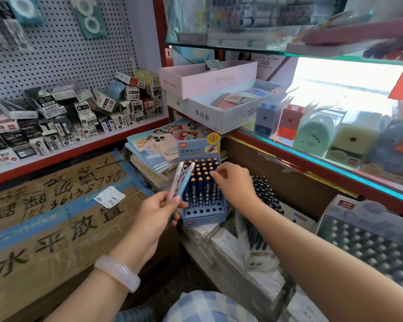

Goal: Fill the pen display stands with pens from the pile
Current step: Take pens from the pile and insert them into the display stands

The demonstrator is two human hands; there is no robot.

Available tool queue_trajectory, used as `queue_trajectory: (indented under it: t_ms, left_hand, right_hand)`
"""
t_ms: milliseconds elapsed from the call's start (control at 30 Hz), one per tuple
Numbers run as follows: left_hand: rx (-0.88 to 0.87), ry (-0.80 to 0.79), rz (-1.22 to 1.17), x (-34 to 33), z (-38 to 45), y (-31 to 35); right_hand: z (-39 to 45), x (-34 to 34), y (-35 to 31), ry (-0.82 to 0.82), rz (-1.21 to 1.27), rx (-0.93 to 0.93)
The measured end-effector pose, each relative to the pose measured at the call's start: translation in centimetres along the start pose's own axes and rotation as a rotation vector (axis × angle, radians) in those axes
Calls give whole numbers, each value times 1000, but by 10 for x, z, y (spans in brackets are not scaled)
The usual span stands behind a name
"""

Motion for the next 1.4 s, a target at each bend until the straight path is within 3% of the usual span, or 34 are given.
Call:
queue_trajectory:
  t_ms: [133, 300, 600, 900, 1133, 1400]
  left_hand:
    - [-16, -51, -37, -21, -10, 8]
    - [-47, -125, -79, -52, -31, 20]
    - [-135, -187, 58, -100, -66, 48]
    - [-220, -437, 179, -182, -111, 68]
    - [-148, -526, 206, -219, -143, 60]
    - [-84, -521, 178, -225, -145, 44]
  right_hand:
    - [-20, -2, -19, -144, 581, -151]
    - [-39, 29, -23, -112, 618, -171]
    - [-76, 150, -19, 102, 532, -53]
    - [-154, 253, 46, 271, 181, 8]
    - [-212, 282, 105, 304, -159, -90]
    - [-249, 262, 147, 304, -108, -218]
Point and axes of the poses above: each hand's wrist, its own z-axis towards the middle knuckle, its own x-axis out of the back of the hand, y = z × x, the point moved 7 cm from there along z, towards the middle knuckle, and after that the axes turned 10 degrees about z, right-handed, at the moved point
